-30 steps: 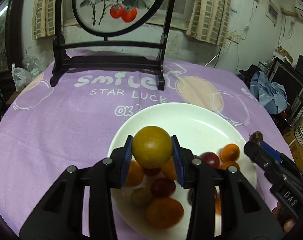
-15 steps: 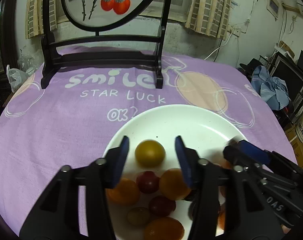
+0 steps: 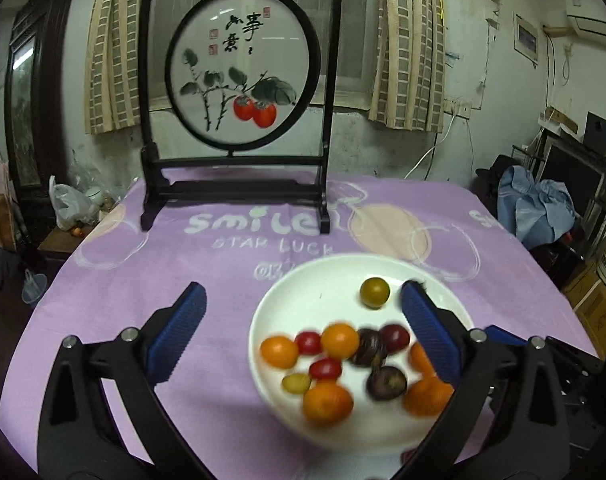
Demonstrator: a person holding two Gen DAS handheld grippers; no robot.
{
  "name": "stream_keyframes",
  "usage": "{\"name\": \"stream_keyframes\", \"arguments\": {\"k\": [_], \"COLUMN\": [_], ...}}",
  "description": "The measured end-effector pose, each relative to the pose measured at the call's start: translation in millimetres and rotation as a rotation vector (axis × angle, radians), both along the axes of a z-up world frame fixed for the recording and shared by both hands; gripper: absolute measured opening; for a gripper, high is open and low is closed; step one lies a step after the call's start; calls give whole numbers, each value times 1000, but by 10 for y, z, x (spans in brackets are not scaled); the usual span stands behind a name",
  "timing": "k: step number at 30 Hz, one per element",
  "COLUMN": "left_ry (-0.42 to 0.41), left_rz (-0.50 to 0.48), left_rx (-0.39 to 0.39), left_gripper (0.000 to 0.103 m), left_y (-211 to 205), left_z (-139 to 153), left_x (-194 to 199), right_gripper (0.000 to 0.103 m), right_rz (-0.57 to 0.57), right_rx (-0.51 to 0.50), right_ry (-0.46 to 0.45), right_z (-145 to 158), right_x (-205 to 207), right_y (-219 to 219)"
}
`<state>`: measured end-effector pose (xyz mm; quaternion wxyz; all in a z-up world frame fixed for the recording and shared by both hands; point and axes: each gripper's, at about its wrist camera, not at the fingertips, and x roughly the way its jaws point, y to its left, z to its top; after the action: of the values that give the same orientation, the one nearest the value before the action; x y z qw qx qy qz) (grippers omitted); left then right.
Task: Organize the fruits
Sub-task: 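Move both open grippers back toward the last fruits, then grasp a red tomato with the right gripper while the left grasps a small yellow fruit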
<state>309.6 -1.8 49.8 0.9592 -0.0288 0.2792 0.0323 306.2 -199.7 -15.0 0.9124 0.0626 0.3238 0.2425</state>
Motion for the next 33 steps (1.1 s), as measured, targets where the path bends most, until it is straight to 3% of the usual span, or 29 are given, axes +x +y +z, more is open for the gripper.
{"name": "stream_keyframes", "arguments": {"k": [6,11,13,20,33], "left_ry": [101,128,131,140,135], "left_rz": [44,117,144,103,81], "left_rx": [-60,31,61,-21,-48], "left_gripper": [101,101,101,101,101], "left_y": [192,247,259,315,264], "left_z": [-490,-691,-705,-677,-655], "left_x": [-465,-670,-680,-706,-753], "right_gripper": [51,51,50,46,42], "right_rz": [56,87,89,105,121], "right_rx": [-42,-128,-145,-176,-214], "right_ry": [72,106,122,149,164], "right_z": [-253,-417,-478,-589,-673], "right_x": [-259,-291,-274,-232,-222], "right_y": [99,259,277,343,412]}}
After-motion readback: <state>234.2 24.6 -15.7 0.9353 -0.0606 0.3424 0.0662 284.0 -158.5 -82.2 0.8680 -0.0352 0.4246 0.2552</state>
